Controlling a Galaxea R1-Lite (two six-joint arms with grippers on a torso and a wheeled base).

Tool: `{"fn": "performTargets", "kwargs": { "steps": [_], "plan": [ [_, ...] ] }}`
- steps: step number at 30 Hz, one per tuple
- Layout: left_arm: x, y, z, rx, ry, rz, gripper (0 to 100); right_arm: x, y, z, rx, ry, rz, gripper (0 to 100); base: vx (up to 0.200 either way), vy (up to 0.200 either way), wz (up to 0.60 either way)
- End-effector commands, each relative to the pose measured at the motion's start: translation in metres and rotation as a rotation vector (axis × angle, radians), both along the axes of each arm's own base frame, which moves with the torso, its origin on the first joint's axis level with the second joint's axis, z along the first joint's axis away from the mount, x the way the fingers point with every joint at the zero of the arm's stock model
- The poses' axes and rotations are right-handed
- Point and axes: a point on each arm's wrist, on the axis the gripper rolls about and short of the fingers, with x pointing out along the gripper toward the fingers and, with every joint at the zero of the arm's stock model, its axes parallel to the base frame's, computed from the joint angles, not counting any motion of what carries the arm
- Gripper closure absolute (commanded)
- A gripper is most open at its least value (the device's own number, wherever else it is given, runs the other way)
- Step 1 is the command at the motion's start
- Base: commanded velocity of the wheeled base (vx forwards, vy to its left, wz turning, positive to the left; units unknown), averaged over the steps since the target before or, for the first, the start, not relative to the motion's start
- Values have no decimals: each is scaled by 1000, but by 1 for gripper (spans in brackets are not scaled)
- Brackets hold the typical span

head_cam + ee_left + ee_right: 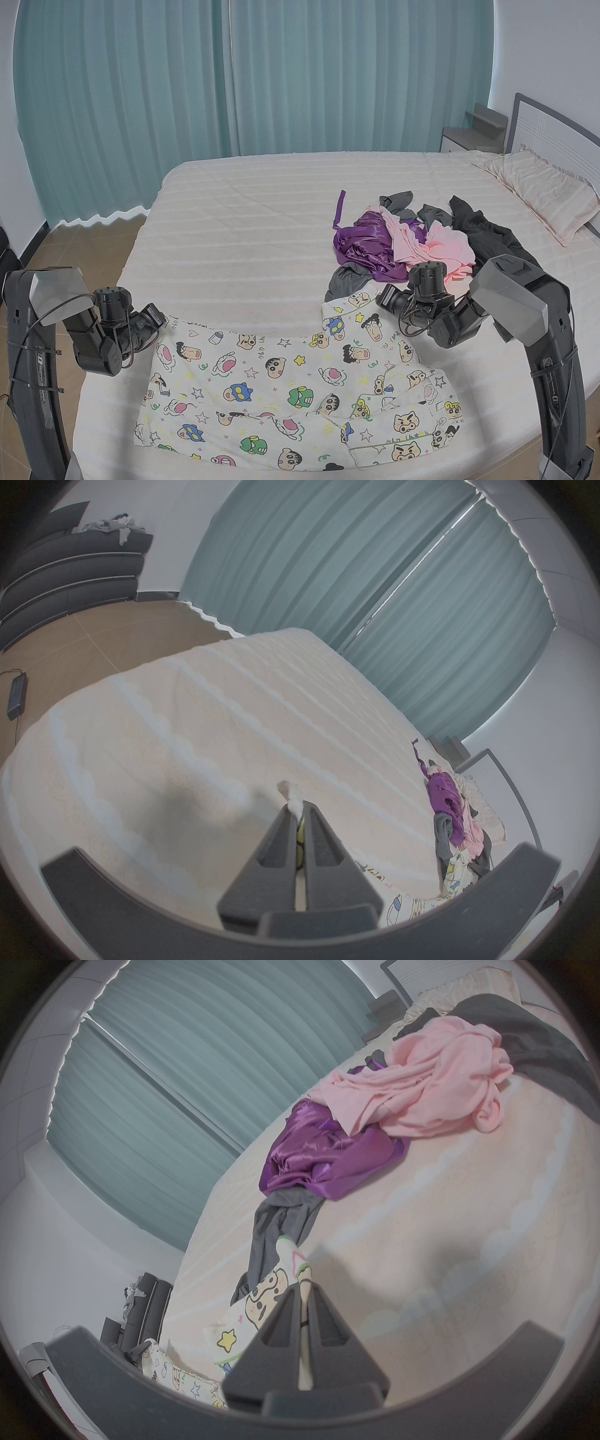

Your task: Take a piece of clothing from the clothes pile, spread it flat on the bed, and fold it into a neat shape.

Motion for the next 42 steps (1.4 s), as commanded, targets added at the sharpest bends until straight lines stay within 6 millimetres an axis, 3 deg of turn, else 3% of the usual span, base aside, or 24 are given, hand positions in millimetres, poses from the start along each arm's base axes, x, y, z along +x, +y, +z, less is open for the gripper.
{"fn": "performTargets", "kwargs": {
  "steps": [1,13,21,22,42],
  "plan": [
    [4,1,8,6,-30,16,100,1,-3,9,7,-24,-7,100,0,0,0],
    [6,3,7,15,-82,26,100,2,-6,13,12,-37,-10,100,0,0,0],
    [5,5,-6,15,-53,26,100,1,-1,0,-14,20,6,100,0,0,0],
    [5,5,-7,15,-52,26,100,2,1,0,-18,35,11,0,0,0,0],
    [1,5,-12,9,-27,29,100,32,27,-23,-51,42,17,0,0,0,0]
  ]
}}
